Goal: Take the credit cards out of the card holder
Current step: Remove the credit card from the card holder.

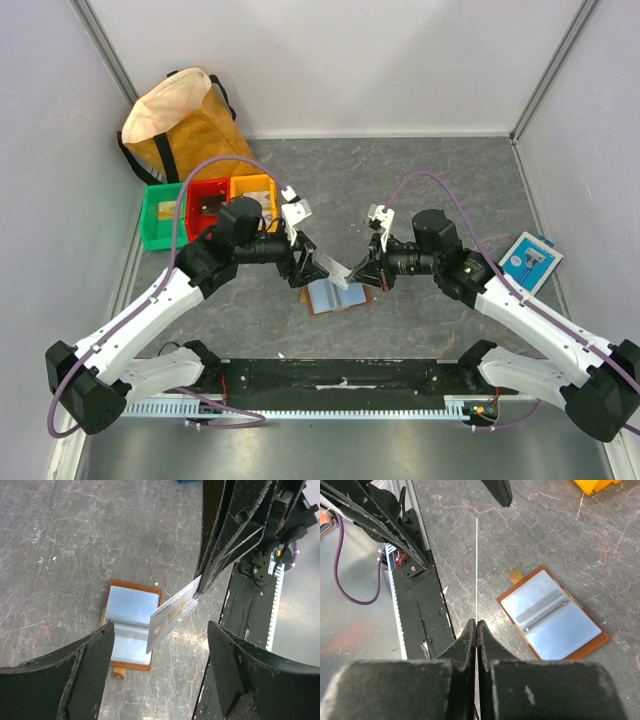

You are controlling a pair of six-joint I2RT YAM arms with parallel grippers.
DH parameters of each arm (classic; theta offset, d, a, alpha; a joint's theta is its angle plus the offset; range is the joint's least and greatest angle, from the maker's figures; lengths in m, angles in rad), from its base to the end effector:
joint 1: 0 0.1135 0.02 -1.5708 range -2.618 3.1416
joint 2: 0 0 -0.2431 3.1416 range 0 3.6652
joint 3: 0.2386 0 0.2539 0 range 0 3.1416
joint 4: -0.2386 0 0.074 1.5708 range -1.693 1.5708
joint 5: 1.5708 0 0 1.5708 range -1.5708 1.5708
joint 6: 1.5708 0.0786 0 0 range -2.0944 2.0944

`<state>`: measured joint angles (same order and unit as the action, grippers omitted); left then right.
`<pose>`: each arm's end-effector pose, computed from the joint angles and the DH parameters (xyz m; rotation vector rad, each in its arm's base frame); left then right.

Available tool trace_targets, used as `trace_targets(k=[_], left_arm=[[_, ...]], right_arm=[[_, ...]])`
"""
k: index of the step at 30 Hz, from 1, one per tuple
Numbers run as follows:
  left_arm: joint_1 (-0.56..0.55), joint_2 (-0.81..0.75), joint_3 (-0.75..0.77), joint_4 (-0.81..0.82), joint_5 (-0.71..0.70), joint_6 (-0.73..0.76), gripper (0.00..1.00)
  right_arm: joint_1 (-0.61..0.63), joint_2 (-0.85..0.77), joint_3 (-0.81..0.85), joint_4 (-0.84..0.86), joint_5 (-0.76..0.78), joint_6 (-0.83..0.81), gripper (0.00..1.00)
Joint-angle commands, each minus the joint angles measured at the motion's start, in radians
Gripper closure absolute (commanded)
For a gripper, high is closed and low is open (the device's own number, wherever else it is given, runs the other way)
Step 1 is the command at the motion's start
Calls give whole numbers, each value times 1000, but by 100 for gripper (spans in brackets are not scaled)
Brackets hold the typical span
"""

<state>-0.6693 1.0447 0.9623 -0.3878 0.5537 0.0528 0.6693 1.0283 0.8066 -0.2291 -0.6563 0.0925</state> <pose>0.1895 -0.2026 0.2994 1.0667 1.8055 -0.9439 0.1828 0.2058 0.2666 -1.0086 1.8520 1.1325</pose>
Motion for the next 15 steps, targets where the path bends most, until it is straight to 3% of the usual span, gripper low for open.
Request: trace_targets(k=[1,9,15], left_arm=[[26,5,23,12,112,102,20],[86,32,12,69,270,85,21],[97,106,33,52,376,97,32]], right_arm=[[-2,-16,42,-4,-32,-33,100],[-2,-10,40,7,-68,-36,100],[-2,-11,32,20,-82,-30,100]])
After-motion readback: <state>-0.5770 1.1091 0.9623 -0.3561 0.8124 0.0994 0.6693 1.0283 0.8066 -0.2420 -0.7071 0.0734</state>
